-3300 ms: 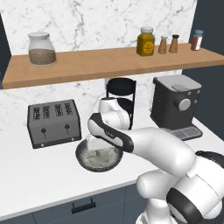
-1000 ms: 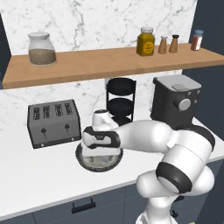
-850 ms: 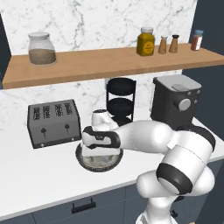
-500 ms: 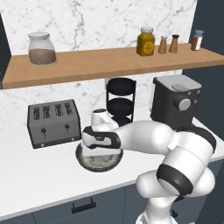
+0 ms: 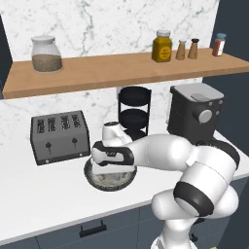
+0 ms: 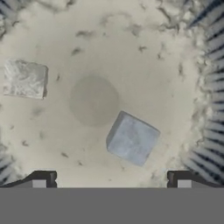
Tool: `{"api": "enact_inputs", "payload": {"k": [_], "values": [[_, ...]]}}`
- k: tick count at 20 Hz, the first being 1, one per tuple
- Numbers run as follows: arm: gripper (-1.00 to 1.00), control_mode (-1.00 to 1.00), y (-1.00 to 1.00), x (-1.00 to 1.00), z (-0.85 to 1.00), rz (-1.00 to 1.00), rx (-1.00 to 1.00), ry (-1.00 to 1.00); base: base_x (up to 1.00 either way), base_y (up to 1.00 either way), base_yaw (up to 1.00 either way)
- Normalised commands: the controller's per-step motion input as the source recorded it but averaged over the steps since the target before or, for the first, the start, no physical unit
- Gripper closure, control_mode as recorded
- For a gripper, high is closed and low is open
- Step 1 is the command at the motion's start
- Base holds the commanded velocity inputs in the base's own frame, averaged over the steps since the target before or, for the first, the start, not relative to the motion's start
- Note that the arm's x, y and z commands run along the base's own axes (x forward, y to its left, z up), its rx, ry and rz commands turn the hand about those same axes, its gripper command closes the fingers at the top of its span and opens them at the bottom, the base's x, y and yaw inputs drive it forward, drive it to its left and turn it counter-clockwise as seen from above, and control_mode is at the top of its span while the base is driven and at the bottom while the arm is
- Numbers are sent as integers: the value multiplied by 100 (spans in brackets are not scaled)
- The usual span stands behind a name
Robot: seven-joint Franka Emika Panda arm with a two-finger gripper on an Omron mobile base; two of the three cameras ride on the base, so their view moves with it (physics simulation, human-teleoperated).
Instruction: Grab a lemon wedge from the fridge and one ice cube from the ice bowl, and put them in the glass of lemonade.
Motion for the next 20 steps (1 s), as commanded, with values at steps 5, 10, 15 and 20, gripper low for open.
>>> {"api": "enact_inputs", "payload": {"k": [5,10,15,20], "values": [[-100,-100,17,12,-23,0,0,0,0,0,0],[-100,-100,11,0,0,0,-2,-4,0,0,0],[-100,-100,20,1,7,0,-1,-11,0,0,0],[-100,-100,-12,-1,17,0,0,-3,0,0,0]]}}
